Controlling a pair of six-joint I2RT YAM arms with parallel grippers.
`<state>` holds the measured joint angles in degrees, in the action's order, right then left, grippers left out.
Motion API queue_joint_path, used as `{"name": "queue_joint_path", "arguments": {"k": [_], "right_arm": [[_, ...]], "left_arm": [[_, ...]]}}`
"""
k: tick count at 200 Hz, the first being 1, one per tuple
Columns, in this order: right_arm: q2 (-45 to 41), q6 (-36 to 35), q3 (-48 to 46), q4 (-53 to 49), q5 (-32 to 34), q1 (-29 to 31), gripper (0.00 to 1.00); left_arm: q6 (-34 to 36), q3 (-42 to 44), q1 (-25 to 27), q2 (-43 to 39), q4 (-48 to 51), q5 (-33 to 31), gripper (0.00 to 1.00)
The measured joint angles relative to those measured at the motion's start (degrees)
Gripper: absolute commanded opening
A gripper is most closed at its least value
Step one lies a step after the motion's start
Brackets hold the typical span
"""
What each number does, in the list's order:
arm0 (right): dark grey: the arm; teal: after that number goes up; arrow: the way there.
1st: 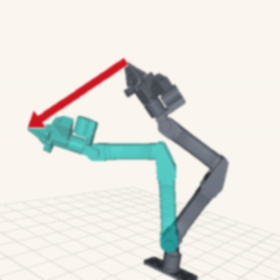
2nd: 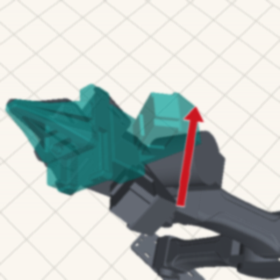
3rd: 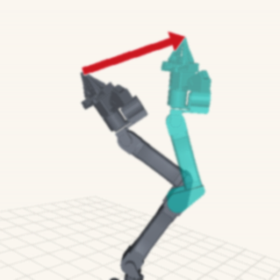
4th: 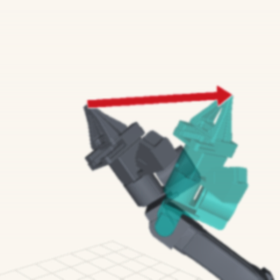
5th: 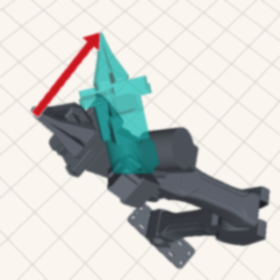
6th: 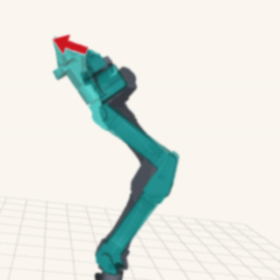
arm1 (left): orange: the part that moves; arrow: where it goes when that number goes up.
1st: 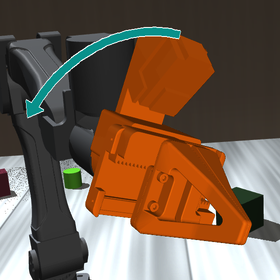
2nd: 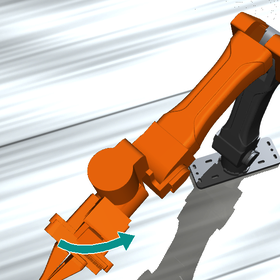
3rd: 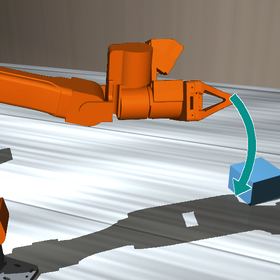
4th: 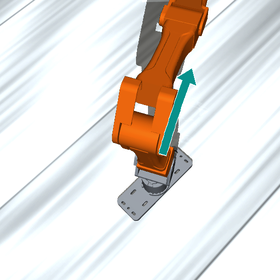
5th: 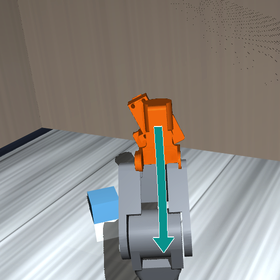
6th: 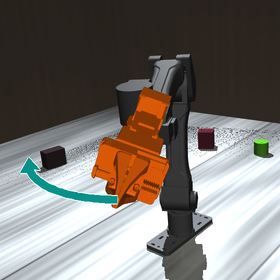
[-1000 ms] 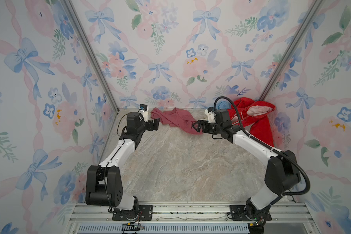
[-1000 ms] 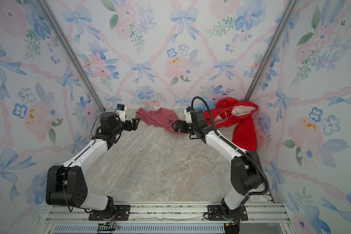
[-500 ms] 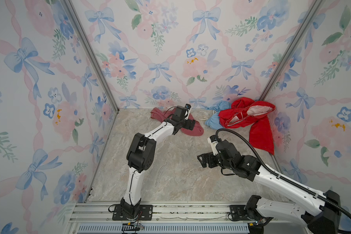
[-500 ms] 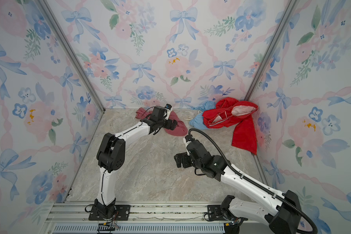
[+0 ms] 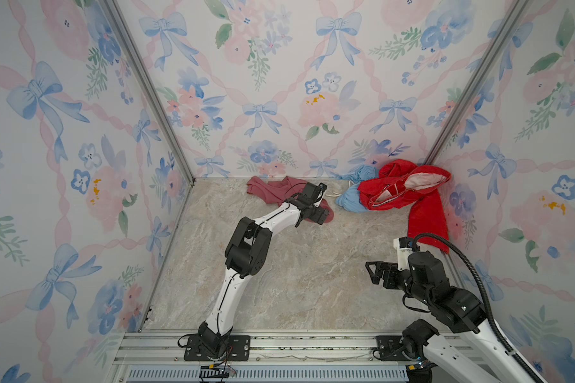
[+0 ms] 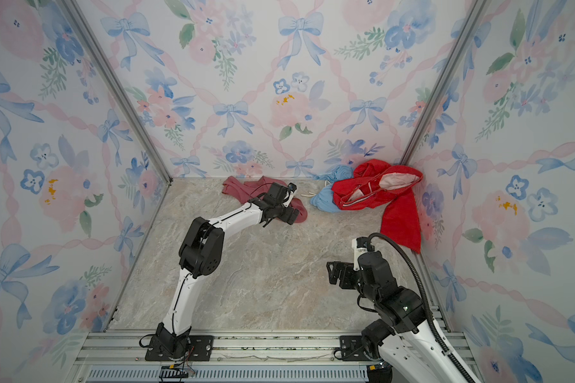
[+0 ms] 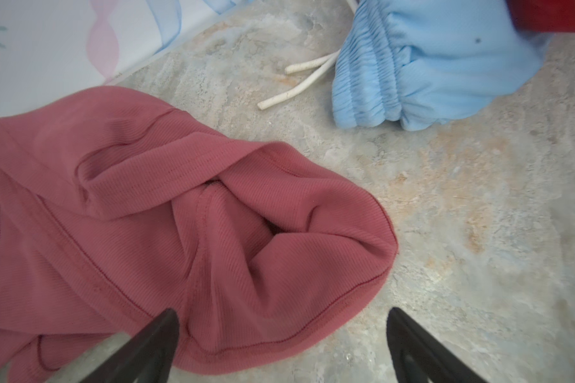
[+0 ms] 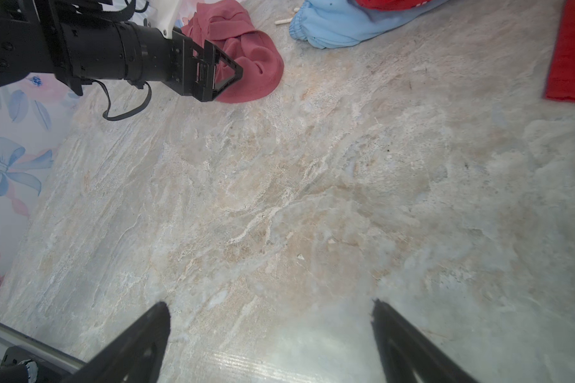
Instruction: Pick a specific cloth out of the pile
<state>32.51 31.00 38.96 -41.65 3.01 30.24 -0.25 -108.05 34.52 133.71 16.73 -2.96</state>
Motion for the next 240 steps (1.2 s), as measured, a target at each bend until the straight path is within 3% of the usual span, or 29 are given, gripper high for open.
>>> {"name": "queue_joint_path", "arguments": {"k": [23,35,55,73,88,124,163,199,240], "right_arm": [[1.55,-0.44,0.0,-0.46,-2.03,-0.2,0.97],[2.36,-0.59,0.0,-0.42,-2.67,-0.2,0.97],[3.21,-0.59,-0.74,0.87,-3.89,-0.44,0.97],[5.7,-0.63,-0.96,2.12,-5.77,-0.87,0.97],[8.48,-1.05,-0.26,2.54,-6.95,-0.94,0.97],[10.75,-1.42,0.11,4.68,-7.98,-0.9,0.97],[10.97,-1.18,-0.9,8.2,-9.31,-0.9,0.97],[14.1,-1.03,-0.96,11.17,-10.88,-0.31,0.97],[17.68,-1.09,1.27,12.52,-11.41,1.73,0.97]], "left_arm": [[-0.09,-2.29,0.0,3.82,0.55,1.25,0.98],[-0.61,-2.8,0.0,5.27,0.83,1.64,0.93],[-2.16,-3.85,-0.15,5.97,0.85,3.26,0.66],[-5.33,-4.57,-0.94,6.12,0.98,7.06,0.22],[-7.74,-4.63,-2.49,6.12,1.01,11.47,0.0],[-8.72,1.9,-7.23,0.13,1.81,14.95,0.0],[-6.62,13.73,-13.27,-24.13,3.28,13.68,0.0],[-3.32,20.85,-23.15,-48.09,0.96,12.15,0.0],[-2.38,30.95,-24.37,-59.41,0.85,14.62,0.0]]}}
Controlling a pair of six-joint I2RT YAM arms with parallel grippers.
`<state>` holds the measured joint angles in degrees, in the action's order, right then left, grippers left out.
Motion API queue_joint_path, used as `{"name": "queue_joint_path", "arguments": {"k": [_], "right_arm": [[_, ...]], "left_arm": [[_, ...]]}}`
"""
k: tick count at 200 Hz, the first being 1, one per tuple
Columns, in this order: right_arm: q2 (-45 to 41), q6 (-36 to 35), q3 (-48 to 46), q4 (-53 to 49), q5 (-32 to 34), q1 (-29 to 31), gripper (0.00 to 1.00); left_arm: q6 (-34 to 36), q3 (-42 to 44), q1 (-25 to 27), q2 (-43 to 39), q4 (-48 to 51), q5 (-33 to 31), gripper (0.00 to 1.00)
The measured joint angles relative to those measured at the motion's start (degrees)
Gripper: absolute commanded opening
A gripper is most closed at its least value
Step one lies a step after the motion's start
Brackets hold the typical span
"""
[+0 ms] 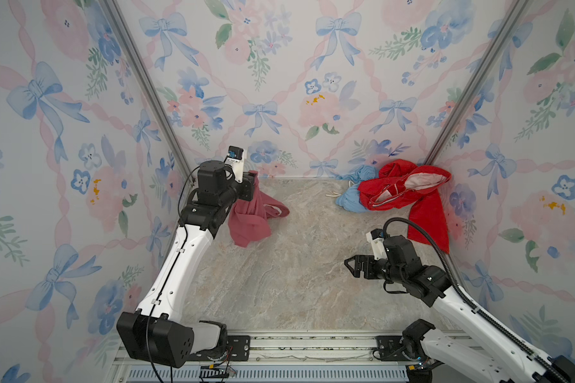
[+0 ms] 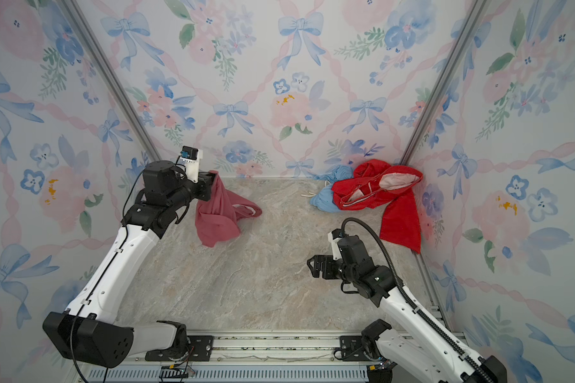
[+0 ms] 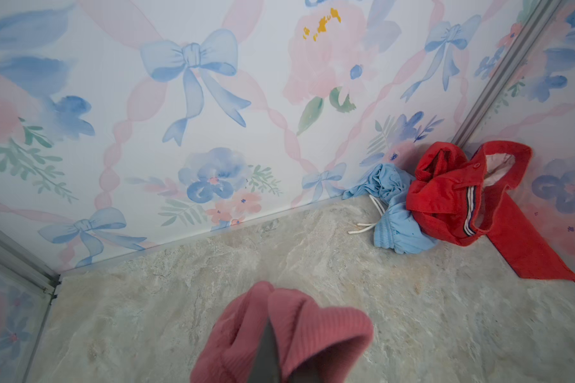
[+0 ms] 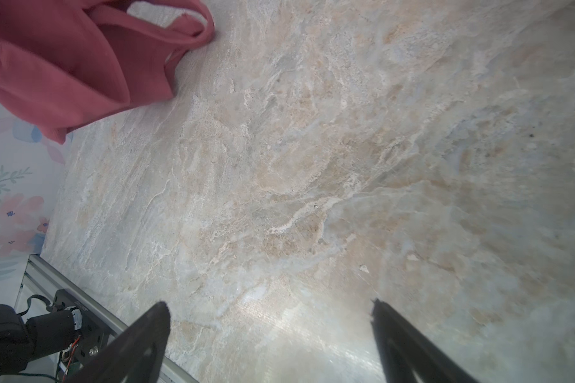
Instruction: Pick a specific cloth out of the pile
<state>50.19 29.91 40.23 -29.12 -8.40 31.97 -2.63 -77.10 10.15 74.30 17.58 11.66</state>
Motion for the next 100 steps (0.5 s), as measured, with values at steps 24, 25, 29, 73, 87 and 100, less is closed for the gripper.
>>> {"name": "queue_joint_path", "arguments": {"k": [24,25,29,73,87,100], "right_arm": [[0.33,-0.09,0.81,0.39,0.33,2.01,0.97],[0.33,-0.09,0.81,0.39,0.33,2.05,0.97],[0.26,-0.04,0.81,0.42,0.46,2.36,0.97],[-1.22,0.55,0.79,0.31,1.62,3.13,0.97],[-1.22,0.74,0.79,0.33,1.77,3.15,0.97],[-1.22,0.96,0.79,0.31,2.19,3.5,0.97]], "left_arm": [[-1.03,5.57,0.04,1.51,0.87,2.75,0.0],[-1.03,5.86,0.04,1.7,1.01,2.86,0.0],[-1.25,6.54,0.15,2.27,1.31,3.26,0.0],[-2.38,7.52,1.2,6.6,3.13,3.65,0.0],[-2.8,6.88,1.25,7.93,2.56,3.23,0.0],[-3.63,6.95,1.55,8.98,1.99,2.1,0.0]]}}
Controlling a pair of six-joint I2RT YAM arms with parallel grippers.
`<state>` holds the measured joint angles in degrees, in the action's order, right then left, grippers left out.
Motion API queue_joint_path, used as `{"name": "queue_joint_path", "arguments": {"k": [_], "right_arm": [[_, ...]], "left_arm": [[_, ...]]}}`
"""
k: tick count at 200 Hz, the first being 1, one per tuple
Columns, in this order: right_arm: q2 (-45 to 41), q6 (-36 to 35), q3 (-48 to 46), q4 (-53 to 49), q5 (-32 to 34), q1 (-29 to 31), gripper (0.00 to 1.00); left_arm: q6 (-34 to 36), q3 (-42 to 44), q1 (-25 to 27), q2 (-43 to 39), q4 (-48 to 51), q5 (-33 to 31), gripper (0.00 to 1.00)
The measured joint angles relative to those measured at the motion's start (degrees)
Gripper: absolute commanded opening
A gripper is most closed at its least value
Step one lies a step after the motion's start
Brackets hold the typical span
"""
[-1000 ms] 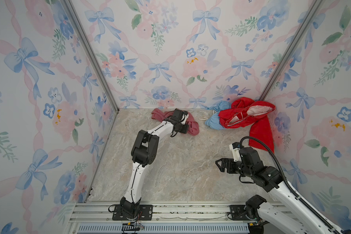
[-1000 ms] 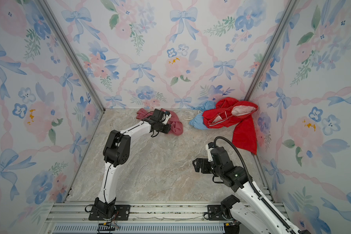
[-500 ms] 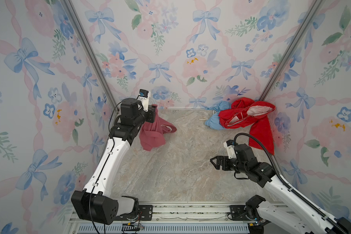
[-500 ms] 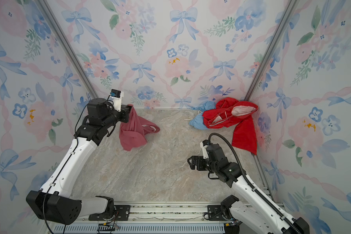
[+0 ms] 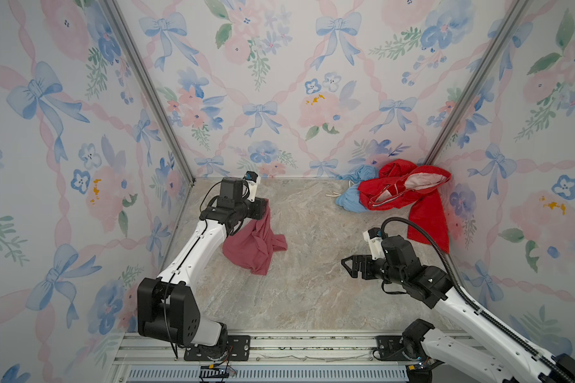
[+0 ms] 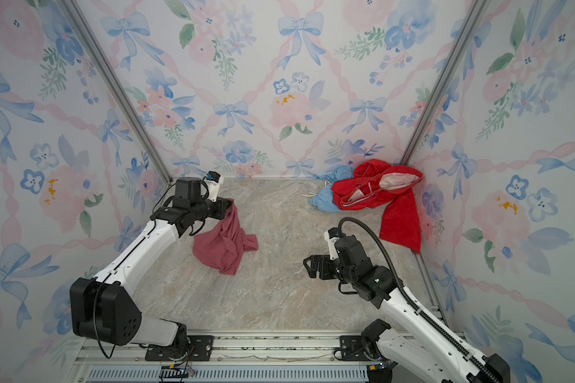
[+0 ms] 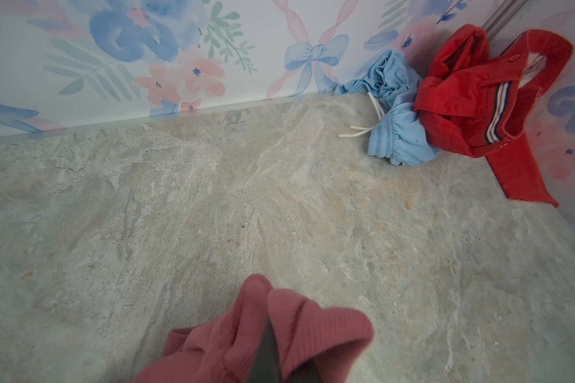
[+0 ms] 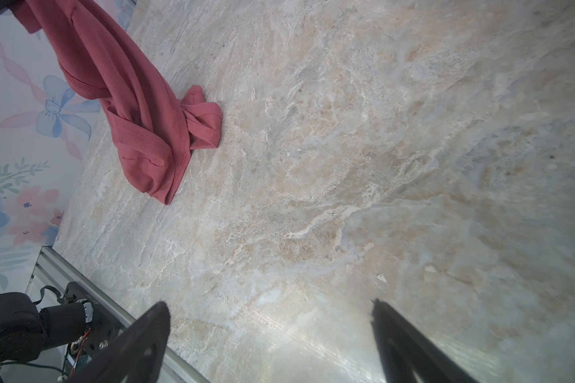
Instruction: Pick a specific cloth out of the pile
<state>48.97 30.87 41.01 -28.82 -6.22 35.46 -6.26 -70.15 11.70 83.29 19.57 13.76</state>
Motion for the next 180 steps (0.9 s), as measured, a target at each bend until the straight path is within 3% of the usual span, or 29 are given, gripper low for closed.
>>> {"name": "queue_joint_path", "arguments": {"k": [31,66,88,118,144,166,173,180], "right_arm": [[-0.02,0.24,-0.07,0.04,0.66,1.16,0.97],[0.04,0.24,-0.7,0.2,0.85,1.4,0.97],[1.68,0.24,-0.68,1.9,0.44,1.4,0.97],[7.52,0.09,0.46,3.39,-0.31,2.23,0.97],[10.27,0.02,1.92,4.59,-0.42,5.07,0.97],[10.27,0.5,1.73,6.45,-0.42,6.73,0.97],[10.27,0.79,1.38,7.28,-0.42,6.88,0.97],[10.27,1.05,0.92,7.98,-0.42,6.97,0.97]], "left_arm": [[-2.21,5.57,1.57,-1.25,-1.01,-5.16,0.0],[-8.11,17.38,2.47,-10.49,2.08,-11.06,0.0],[-12.76,24.35,2.16,-16.44,3.37,-14.34,0.19],[-15.54,26.27,1.75,-11.37,4.24,-16.46,0.24],[-17.16,26.36,1.77,-9.51,4.63,-18.8,0.56],[-18.16,26.91,2.05,-13.73,4.79,-20.81,0.83],[-18.53,27.06,2.23,-15.87,5.16,-21.29,0.96],[-18.93,27.3,2.62,-18.03,5.25,-21.53,0.98]]}}
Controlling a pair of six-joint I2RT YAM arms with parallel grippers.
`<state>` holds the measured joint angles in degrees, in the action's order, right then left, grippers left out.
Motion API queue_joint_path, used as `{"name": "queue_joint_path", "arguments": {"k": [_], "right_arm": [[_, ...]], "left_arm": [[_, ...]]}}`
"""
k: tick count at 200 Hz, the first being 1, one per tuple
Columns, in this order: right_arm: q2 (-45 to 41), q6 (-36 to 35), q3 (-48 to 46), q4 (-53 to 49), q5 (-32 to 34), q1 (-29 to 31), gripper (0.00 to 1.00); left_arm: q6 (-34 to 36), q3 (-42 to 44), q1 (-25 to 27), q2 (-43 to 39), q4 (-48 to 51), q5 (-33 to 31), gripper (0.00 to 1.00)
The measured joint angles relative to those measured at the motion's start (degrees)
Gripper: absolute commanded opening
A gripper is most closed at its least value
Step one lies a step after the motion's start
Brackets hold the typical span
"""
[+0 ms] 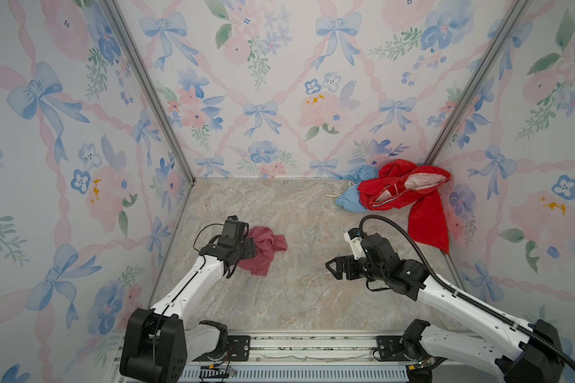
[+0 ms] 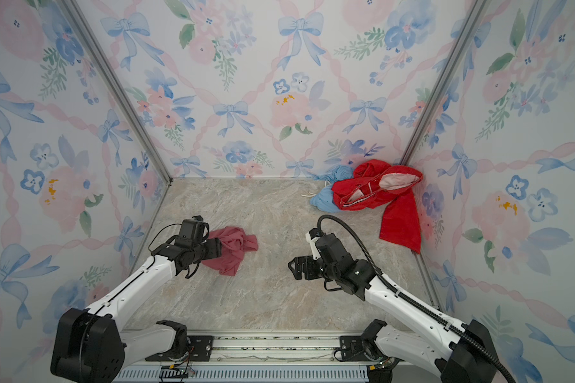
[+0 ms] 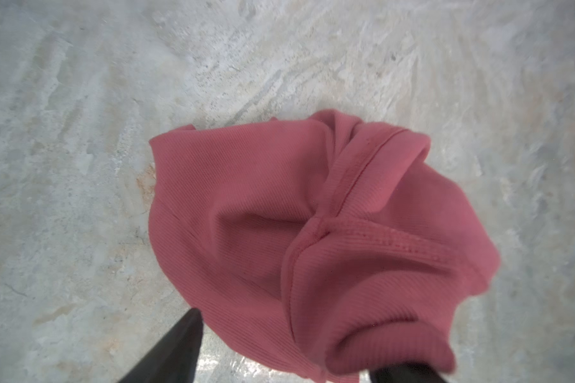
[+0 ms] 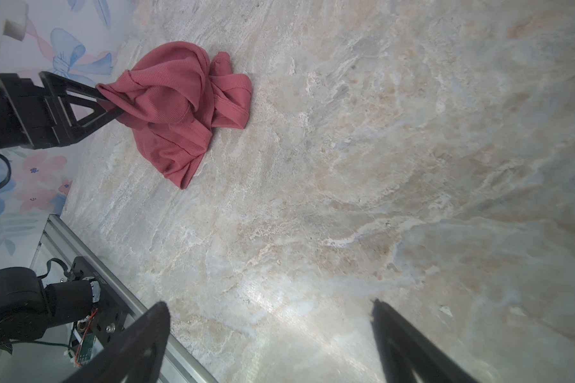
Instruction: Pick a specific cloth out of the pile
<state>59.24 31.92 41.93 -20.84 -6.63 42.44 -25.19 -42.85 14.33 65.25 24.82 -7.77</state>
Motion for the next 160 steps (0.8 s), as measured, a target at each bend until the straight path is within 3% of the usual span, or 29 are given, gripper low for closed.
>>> {"name": "queue_joint_path", "arguments": {"k": [27,53,102,136,160], "right_arm": [[1.44,0.2,-0.66,0.79,-0.02,0.0,0.97],[5.25,-0.02,-0.09,1.75,-0.44,0.04,0.97],[10.54,-0.68,3.76,3.48,-1.57,3.06,0.97],[10.47,-0.79,3.34,4.07,-1.57,5.42,0.97],[9.73,-0.79,1.53,4.39,-1.55,5.55,0.97]], "left_arm": [[-2.12,1.16,3.78,-8.61,0.15,0.68,0.98],[-4.15,-0.35,7.65,-8.52,-0.59,1.33,0.98],[-7.56,-9.55,8.11,10.38,-4.26,-3.56,0.98],[-9.4,-10.08,7.98,22.58,-4.04,-5.14,0.98],[-10.25,-9.07,7.91,25.9,-3.72,-6.78,0.98]]}}
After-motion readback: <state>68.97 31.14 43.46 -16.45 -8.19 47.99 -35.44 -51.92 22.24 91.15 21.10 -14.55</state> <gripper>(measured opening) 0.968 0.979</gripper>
